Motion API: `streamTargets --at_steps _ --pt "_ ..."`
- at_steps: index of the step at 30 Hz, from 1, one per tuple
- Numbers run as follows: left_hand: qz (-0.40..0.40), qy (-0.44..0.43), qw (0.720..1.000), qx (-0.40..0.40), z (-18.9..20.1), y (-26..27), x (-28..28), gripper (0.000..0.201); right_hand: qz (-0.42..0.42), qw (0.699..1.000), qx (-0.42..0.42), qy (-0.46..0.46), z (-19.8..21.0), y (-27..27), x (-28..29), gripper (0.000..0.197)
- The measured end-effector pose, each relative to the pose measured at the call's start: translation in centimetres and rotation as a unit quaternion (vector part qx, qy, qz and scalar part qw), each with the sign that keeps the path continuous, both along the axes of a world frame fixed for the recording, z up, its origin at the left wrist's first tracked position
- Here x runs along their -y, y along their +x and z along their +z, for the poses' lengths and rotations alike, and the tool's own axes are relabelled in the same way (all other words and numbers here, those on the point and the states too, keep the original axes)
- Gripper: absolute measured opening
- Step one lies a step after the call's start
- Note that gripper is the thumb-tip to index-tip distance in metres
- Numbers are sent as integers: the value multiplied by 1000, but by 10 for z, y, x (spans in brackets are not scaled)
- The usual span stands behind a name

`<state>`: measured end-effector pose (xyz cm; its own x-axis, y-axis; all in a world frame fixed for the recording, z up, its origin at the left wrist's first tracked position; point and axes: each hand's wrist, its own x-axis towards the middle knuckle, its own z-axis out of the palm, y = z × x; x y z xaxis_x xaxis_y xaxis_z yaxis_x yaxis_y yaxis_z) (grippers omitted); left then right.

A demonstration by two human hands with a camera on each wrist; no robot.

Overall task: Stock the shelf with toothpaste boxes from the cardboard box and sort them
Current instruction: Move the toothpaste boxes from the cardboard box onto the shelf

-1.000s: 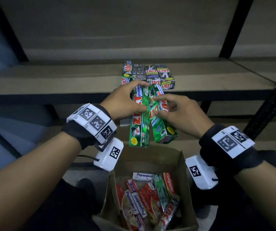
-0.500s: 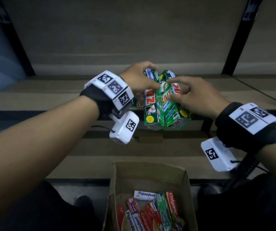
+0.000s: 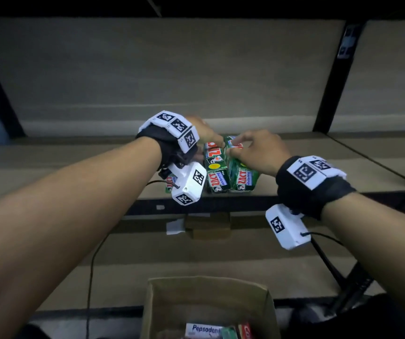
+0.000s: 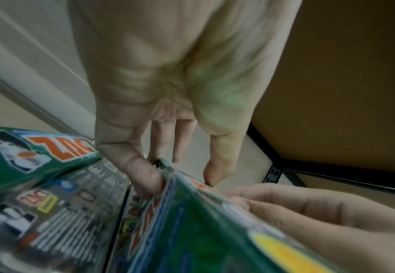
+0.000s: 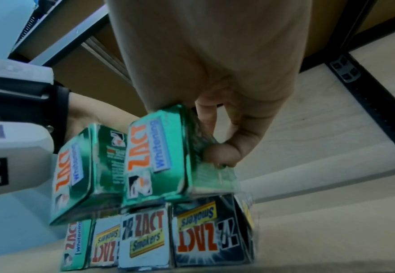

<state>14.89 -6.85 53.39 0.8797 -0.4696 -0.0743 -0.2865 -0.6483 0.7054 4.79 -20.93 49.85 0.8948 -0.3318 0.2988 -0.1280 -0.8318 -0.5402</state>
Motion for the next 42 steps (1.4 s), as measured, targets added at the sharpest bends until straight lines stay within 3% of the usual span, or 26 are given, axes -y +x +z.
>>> streamTargets --at_steps 3,6,12,16,18,20,24,29,42 --pt "-4 48 999 24 0 13 8 46 -2 1000 7 6 -5 13 2 35" --pt "-21 76 997 -9 1 21 10 35 -1 1000 9 3 -9 22 4 27" --pt "-23 44 999 3 1 21 10 43 7 1000 15 15 -9 33 8 27" --pt "3 -44 996 -72 -1 18 10 29 12 1000 7 26 -7 31 7 29" --pt "12 -53 996 -71 -2 16 10 20 16 999 8 41 -8 26 7 29" --pt "22 -55 995 -76 0 10 8 14 18 998 14 55 -9 20 6 26" --pt "24 -71 994 -82 2 -3 0 23 27 997 12 65 -8 6 0 28" --pt "14 -76 995 -66 1 -30 -11 5 33 997 16 70 -1 -15 -9 20" --pt "9 -93 995 -42 2 -97 -31 12 14 999 14 47 5 -65 -29 12"
